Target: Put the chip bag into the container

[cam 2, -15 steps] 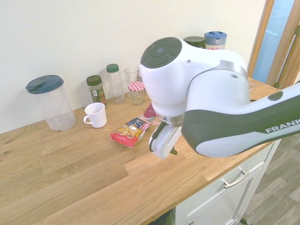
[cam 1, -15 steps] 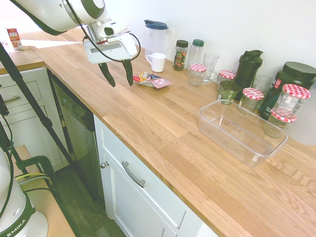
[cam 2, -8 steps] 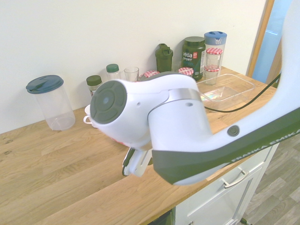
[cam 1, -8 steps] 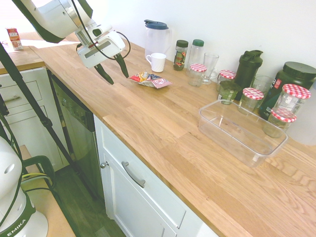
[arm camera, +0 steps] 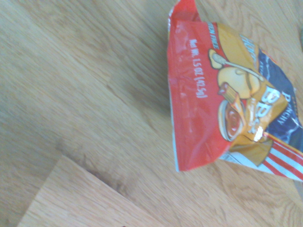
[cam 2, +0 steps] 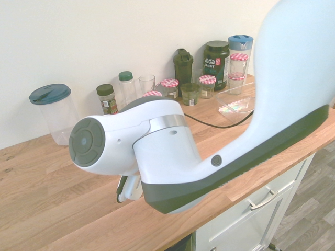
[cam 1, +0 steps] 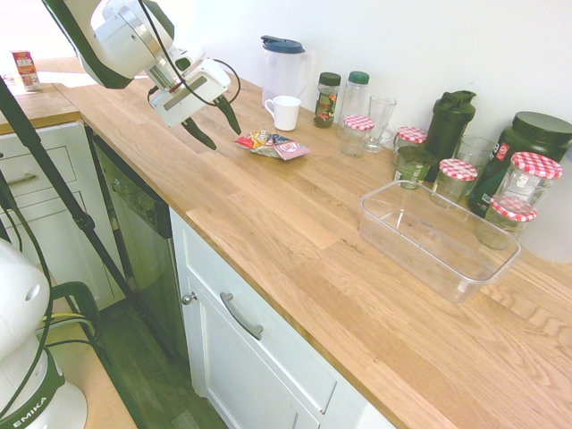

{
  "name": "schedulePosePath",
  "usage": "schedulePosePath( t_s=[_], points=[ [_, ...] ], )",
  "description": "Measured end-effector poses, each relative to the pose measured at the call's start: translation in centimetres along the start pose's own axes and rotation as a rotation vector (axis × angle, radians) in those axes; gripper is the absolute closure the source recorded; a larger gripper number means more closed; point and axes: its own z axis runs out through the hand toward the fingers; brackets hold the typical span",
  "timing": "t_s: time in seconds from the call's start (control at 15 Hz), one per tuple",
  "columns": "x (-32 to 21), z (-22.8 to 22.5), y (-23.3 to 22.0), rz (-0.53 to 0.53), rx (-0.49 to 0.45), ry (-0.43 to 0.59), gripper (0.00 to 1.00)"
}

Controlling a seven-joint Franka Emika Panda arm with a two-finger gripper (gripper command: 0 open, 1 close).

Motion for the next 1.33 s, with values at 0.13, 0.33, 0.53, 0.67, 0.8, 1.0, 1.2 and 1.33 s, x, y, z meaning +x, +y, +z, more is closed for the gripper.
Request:
schedulePosePath(
  t_s=[0.13,0.33,0.53,0.67,0.8,1.0,1.2,1.33],
  points=[
    [-0.3,0.3,-1.3,-0.014,-0.008,0.024,0.0],
    [-0.1,0.7,-2.1,-0.024,-0.015,0.069,0.0],
    [0.3,1.7,-2.5,-0.028,-0.024,0.094,0.0],
    [0.4,2.2,-3.1,-0.032,-0.026,0.104,1.0],
    [0.9,2.5,-3.3,-0.033,-0.03,0.119,1.0],
    [1.8,3.4,-3.4,-0.034,-0.041,0.146,1.0],
    [2.4,4.4,-3.4,-0.034,-0.055,0.156,1.0],
    [2.3,4.8,-3.4,-0.037,-0.06,0.155,1.0]
  ],
)
